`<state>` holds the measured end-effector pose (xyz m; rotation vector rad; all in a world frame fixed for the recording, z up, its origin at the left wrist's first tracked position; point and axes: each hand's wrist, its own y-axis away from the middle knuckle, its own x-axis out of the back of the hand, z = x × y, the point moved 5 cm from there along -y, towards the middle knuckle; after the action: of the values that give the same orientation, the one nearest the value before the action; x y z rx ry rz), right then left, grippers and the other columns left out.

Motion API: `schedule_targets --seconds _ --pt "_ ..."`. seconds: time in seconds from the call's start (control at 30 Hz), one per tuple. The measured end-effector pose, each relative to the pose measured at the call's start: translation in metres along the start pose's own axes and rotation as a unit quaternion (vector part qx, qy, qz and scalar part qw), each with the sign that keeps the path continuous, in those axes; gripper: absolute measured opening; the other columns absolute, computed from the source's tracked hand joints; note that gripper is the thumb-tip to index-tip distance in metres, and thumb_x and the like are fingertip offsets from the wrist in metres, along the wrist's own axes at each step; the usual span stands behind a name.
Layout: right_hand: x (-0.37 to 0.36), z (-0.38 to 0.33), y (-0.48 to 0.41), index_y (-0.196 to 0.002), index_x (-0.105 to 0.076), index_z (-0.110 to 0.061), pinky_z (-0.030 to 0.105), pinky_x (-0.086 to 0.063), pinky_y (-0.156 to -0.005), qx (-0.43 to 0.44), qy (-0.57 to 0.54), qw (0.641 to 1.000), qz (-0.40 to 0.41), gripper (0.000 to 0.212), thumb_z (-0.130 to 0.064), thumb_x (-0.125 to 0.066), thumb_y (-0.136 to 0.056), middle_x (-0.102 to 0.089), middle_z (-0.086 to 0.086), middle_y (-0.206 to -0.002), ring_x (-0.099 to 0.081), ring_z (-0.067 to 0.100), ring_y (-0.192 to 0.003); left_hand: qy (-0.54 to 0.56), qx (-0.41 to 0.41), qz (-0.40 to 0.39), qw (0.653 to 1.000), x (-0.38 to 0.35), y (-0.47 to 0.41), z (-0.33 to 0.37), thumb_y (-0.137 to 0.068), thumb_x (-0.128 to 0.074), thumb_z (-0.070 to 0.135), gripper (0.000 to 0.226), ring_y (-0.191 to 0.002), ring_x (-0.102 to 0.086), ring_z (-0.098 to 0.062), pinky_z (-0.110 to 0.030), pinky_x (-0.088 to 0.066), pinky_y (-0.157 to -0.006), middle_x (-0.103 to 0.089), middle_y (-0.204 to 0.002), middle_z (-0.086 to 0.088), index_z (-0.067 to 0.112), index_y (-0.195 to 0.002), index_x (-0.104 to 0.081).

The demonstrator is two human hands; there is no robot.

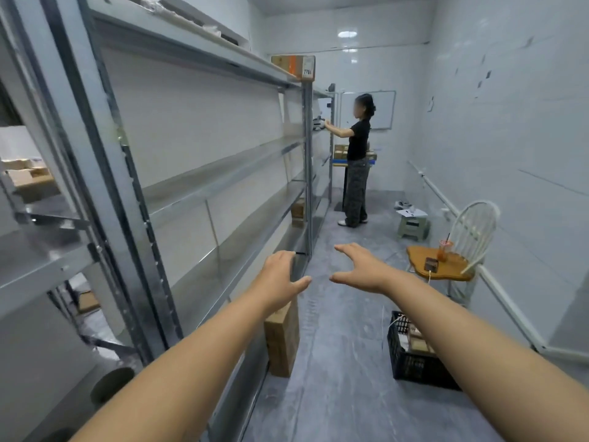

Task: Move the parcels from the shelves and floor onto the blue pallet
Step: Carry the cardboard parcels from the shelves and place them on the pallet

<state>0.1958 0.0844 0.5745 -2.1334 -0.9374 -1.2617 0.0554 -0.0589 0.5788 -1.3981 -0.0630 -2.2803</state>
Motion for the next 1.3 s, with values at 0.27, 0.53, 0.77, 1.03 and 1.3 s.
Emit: schedule_targets --seconds 0.27,0.53,0.77,1.03,1.3 --pt "0.023 0.081 -0.116 -0.153 -0.024 -0.024 0.039 -0.027 -0.116 0.015 -0.025 0.999 -0.021 0.084 -0.050 -0.065 -0.085 -0.021 0.000 -0.160 -0.021 0.020 -0.147 -0.018 0.024 0.005 1.000 -0.036 -0.141 0.014 -0.093 -0.059 0.048 0.073 -0.144 -0.026 -0.020 -0.036 -0.026 -0.117 -0.034 -0.154 -0.005 0.012 -0.150 -0.031" --pt "-0.003 0.124 -0.231 -0.153 -0.024 -0.026 0.037 -0.028 -0.114 0.028 -0.055 0.996 -0.061 0.082 -0.048 -0.066 -0.085 -0.022 -0.001 -0.159 -0.023 0.019 -0.146 0.005 0.072 -0.001 0.997 -0.089 -0.238 -0.033 -0.092 -0.060 0.049 0.074 -0.144 -0.026 -0.018 -0.038 -0.028 -0.117 -0.031 -0.155 -0.002 0.016 -0.151 -0.030" --pt "-0.032 0.147 -0.345 -0.153 -0.024 -0.025 0.037 -0.027 -0.114 0.036 -0.036 0.993 -0.106 0.082 -0.047 -0.066 -0.086 -0.021 -0.002 -0.159 -0.022 0.019 -0.146 0.018 0.111 -0.003 0.994 -0.128 -0.337 -0.108 -0.091 -0.057 0.052 0.075 -0.143 -0.028 -0.020 -0.038 -0.031 -0.115 -0.035 -0.153 -0.004 0.014 -0.150 -0.032" --pt "-0.042 0.145 -0.486 -0.152 -0.027 -0.024 0.034 -0.028 -0.113 0.051 -0.020 0.990 -0.128 0.081 -0.048 -0.067 -0.085 -0.025 0.000 -0.158 -0.026 0.019 -0.144 0.050 0.134 0.006 0.990 -0.136 -0.452 -0.175 -0.093 -0.058 0.047 0.072 -0.143 -0.026 -0.022 -0.038 -0.027 -0.116 -0.035 -0.153 -0.007 0.010 -0.149 -0.033" --pt "-0.093 0.160 -0.586 -0.152 -0.027 -0.023 0.032 -0.028 -0.111 0.090 -0.050 0.976 -0.189 0.081 -0.045 -0.067 -0.086 -0.024 -0.002 -0.158 -0.026 0.018 -0.144 0.057 0.211 0.003 0.976 -0.180 -0.508 -0.233 -0.095 -0.055 0.045 0.068 -0.143 -0.027 -0.021 -0.038 -0.027 -0.116 -0.036 -0.152 -0.007 0.010 -0.149 -0.034"
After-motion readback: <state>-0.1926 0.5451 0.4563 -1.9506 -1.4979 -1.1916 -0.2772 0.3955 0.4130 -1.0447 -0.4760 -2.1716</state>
